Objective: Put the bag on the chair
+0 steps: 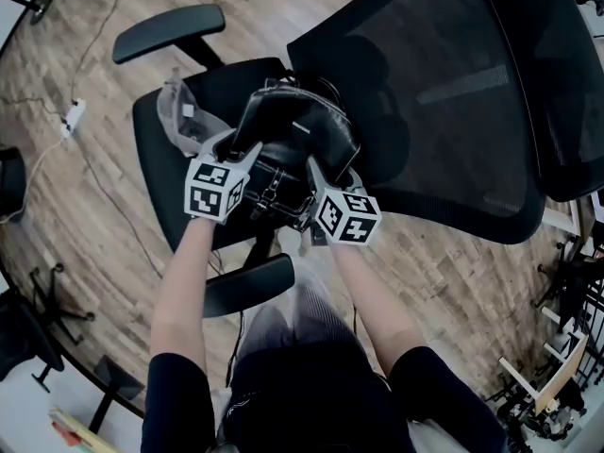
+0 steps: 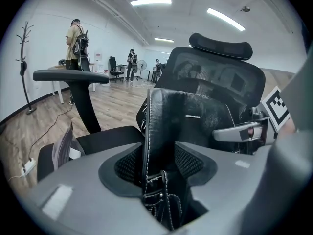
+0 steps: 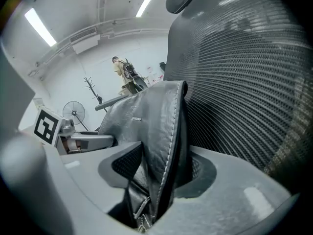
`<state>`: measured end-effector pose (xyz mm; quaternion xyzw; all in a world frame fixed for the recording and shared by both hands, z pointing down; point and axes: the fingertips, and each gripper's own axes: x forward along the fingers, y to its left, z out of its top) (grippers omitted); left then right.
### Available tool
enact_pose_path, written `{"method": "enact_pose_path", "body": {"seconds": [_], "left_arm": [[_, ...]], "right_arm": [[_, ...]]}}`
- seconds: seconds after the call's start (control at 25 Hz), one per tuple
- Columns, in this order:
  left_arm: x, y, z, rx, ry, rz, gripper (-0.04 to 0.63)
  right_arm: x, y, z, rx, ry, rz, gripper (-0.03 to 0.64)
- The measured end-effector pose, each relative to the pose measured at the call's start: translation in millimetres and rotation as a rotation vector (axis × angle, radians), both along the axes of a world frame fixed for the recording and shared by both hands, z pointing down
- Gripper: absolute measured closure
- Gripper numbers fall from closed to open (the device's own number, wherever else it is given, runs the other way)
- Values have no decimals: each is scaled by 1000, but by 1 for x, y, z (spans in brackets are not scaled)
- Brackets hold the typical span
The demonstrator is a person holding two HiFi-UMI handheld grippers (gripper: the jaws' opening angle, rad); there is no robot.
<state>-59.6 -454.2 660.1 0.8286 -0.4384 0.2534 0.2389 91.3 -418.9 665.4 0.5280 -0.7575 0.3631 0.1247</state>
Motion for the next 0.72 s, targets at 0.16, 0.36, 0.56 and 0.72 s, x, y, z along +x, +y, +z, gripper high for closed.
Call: {"method": "enact_pose_path", "body": {"seconds": [0.16,0.36,0.56,0.72], "left_arm": [[-6,3,-1,11,-74,-2,351],[-14,15,-6,-6,-115,3,301],[-22,29,-27,13,-105,-20,311],[-26,36,-45,24,-93,-36,339]], "right_arm": [[1,3,-7,4,-5,22,382],[14,7,-21,17,17,79,357],[25,17,-42,40,46,120,356],[27,27,-55,43,43,139,356]]}}
